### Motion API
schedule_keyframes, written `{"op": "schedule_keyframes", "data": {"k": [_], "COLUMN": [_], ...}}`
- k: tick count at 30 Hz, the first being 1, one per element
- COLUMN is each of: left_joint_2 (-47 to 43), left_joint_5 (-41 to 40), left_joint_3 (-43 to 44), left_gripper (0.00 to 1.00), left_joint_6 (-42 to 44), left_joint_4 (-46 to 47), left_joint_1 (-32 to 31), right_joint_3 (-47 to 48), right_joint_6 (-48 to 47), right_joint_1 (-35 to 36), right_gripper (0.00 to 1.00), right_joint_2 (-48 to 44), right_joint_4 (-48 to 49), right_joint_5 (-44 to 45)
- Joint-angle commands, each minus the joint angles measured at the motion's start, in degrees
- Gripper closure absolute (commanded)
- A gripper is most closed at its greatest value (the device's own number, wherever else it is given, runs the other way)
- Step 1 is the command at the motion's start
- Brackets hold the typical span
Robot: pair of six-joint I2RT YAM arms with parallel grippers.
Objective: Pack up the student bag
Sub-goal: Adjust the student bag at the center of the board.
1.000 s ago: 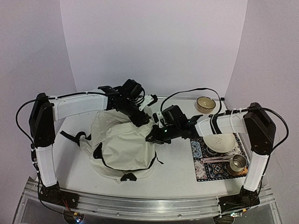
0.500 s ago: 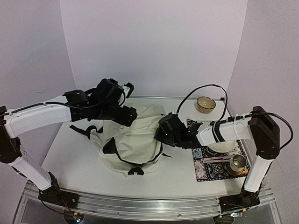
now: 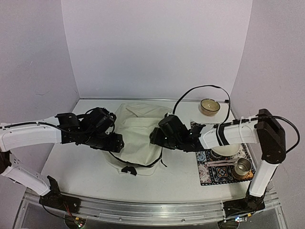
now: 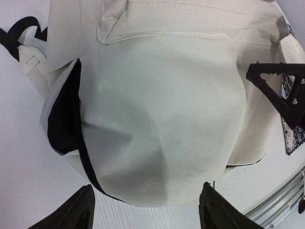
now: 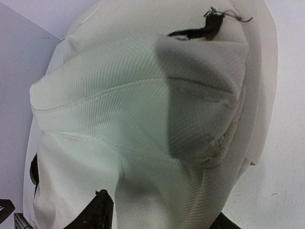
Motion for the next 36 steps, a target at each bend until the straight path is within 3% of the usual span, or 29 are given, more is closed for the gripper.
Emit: {"op": "schedule_keyframes", "data": {"k": [1,7,11,19,23,28,36], "left_joint_2": [-1.80,1.40,3.89,1.54,0.36,0.59,1.83], "left_joint_5": [1.75,-3.16,-2.24,-2.75,-0.31,-1.92,-6.33], "left_joint_3": [-0.67,-1.15,1.20,2.28,1.83,1.10,-1.72], "left_gripper": [0.24,0.25,0.27,0.26,0.27,0.30,0.36], "left_joint_6": [-4.76,-4.87,-4.18,-3.69,-6.07,-12.25,-24.36], "left_joint_4": [0.97,0.89,1.15,1.07,1.19,1.15,1.60], "left_joint_1": [-0.42,-0.39,-0.42,-0.43,-1.55,-7.33,-14.99], "right_joint_3": [-1.01,-4.25,-3.30,7.75,8.57,5.94,-1.03], "right_joint_6": [-5.39,-5.91,-5.36,-6.21,-9.28,-13.74,-12.10], "right_joint_1": [-0.15,-0.18,-0.05,0.17,0.19,0.19,0.14], "right_gripper": [0.39,0.39,0.41,0.42,0.39,0.32,0.22], "right_joint_2": [-5.02,-6.97,-5.56,3.48,2.80,-2.85,-9.69], "right_joint_4": [-2.79,-2.59,2.13,4.71,0.66,-5.72,-7.40], "right_joint_5": [-9.28,-20.21,-27.40,-33.75,-30.59,-25.72,-20.16]}}
